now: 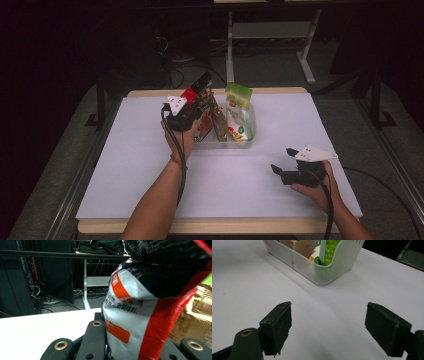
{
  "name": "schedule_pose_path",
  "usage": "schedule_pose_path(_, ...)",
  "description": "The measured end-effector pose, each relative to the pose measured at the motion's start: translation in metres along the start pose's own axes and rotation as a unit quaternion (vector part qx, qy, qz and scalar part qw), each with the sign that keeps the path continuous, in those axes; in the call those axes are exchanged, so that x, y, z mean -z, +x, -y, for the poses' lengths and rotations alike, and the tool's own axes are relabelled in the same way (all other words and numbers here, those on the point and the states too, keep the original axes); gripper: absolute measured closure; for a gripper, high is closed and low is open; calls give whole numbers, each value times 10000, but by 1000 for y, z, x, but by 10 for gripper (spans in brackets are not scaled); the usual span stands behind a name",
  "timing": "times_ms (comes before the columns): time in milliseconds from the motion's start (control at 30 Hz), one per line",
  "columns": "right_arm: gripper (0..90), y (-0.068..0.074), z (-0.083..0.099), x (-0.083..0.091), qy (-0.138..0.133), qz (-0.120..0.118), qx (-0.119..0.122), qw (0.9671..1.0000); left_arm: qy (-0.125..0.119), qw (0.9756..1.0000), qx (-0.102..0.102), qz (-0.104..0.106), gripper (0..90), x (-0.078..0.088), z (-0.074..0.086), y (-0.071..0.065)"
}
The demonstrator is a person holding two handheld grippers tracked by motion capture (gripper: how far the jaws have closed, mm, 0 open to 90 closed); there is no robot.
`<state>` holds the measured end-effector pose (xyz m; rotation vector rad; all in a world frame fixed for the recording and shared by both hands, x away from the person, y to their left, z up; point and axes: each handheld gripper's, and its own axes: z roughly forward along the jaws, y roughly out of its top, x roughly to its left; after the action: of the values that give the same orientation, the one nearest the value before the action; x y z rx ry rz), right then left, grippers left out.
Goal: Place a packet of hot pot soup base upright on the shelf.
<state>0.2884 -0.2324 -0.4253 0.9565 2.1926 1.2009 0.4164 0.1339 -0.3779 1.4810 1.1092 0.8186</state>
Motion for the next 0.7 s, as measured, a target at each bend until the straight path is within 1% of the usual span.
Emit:
schedule_pose_path(267,206,0,0,0,18,2,19,10000,102,9999,-76,61,818,2,1,2)
schedule_pose_path(700,209,2,0,-2,55,-23,51,10000,195,9995,-154,188,812,4,1,5)
